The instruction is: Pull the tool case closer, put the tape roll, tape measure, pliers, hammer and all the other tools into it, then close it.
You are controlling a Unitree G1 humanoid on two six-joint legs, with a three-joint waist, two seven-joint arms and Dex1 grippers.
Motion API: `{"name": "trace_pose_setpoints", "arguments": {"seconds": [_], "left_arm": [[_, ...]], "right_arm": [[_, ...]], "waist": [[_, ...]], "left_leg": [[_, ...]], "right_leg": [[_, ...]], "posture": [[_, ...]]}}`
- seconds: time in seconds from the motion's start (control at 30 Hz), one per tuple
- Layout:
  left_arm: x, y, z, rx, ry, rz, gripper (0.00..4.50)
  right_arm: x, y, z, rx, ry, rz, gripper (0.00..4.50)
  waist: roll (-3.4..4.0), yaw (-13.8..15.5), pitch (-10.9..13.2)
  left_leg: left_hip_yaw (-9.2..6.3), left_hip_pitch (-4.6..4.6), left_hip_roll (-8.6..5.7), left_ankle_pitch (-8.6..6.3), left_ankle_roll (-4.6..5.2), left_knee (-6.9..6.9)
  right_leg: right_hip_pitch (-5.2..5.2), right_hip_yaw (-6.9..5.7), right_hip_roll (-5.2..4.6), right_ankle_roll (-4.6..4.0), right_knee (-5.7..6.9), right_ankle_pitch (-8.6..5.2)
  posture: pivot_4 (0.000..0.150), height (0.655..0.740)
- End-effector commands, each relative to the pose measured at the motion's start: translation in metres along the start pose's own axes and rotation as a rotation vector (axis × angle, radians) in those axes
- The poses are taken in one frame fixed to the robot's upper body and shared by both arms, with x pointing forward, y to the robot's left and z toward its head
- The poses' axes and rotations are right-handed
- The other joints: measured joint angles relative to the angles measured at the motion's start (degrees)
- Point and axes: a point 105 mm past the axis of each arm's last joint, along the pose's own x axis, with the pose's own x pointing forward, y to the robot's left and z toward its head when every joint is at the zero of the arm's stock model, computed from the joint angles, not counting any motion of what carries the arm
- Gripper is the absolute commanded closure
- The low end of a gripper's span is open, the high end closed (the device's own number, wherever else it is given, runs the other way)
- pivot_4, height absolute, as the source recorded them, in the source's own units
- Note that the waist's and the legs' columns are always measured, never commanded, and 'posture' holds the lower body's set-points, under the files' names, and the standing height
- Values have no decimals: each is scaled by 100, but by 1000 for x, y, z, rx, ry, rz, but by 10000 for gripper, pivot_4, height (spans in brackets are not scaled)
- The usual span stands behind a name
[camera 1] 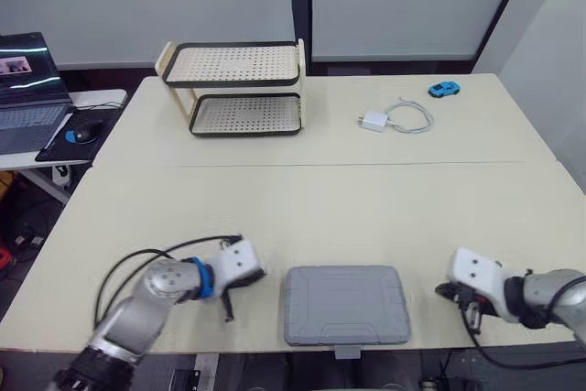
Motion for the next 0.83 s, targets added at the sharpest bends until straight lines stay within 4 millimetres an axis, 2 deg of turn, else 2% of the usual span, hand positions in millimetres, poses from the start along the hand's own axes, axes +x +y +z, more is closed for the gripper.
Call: {"name": "trace_pose_setpoints", "arguments": {"seconds": [0.03,0.27,0.33,0.37,0.43,0.83], "left_arm": [[-36,33,-5,11,-40,136,38763],[-82,63,-15,-92,-111,271,16598],[-88,66,-19,-92,-103,288,9381],[-88,66,-21,-90,-103,294,5801],[-86,69,-20,-95,-115,308,218],[-84,88,-20,-49,-88,441,218]], "right_arm": [[-22,-27,16,-8,-139,-93,35106],[-46,-66,17,5,-234,-246,9929],[-53,-75,22,46,-302,-290,2077],[-54,-78,23,49,-315,-302,0],[-55,-82,22,46,-322,-321,0],[-48,-88,9,82,-298,-336,0]], "waist": [[0,0,0],[-1,17,2],[-1,10,2],[0,5,2],[0,7,2],[0,-1,2]], "left_leg": [[-1,-1,3,0,0,0],[3,-2,-2,0,0,2],[3,-1,-1,0,-1,1],[4,-1,0,0,0,1],[4,0,-1,0,-1,1],[5,0,-1,0,-1,1]], "right_leg": [[0,0,-1,0,-1,0],[1,3,-8,0,-3,0],[0,4,-8,-1,-2,0],[0,5,-7,-1,-1,1],[0,6,-7,-1,-1,1],[-3,9,-6,-1,2,1]], "posture": [[1500,7400],[1500,7400],[1500,7400],[1500,7400],[1500,7400],[1500,7400]]}}
